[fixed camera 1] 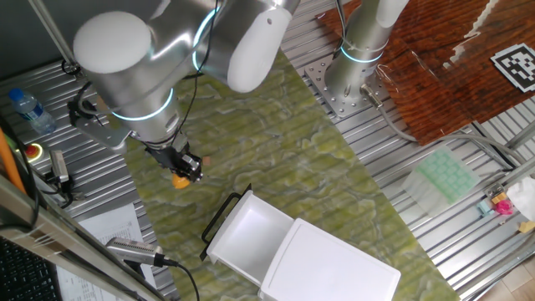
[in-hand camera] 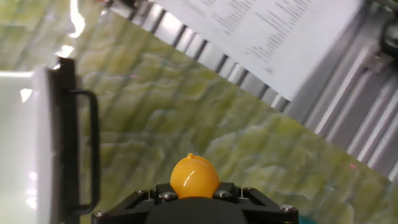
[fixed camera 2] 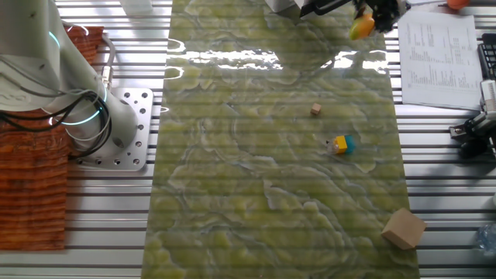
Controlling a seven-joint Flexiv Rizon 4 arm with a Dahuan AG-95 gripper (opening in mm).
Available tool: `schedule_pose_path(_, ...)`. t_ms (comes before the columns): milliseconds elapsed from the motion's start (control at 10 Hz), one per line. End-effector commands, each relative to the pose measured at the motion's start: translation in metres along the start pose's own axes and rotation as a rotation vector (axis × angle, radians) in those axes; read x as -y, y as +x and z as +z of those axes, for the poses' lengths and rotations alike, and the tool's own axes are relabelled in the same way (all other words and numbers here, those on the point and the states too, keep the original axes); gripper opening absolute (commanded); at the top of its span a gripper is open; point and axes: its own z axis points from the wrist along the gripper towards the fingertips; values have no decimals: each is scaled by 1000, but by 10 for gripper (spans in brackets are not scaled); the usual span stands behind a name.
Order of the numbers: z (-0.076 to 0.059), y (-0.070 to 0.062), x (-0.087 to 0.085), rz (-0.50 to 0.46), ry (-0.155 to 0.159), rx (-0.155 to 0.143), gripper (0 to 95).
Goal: Put things in the drawer
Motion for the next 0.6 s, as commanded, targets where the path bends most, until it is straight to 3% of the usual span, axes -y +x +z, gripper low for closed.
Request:
schedule_pose_path(100, -18, 7, -33, 61, -19, 10, 0)
schedule_pose_path(300, -29, 10, -65, 122, -44, 24, 0)
schedule_pose_path(400, -30, 11, -77, 160, -72, 39, 0)
schedule_pose_path(600, -30, 4, -86, 196, -97, 48, 0)
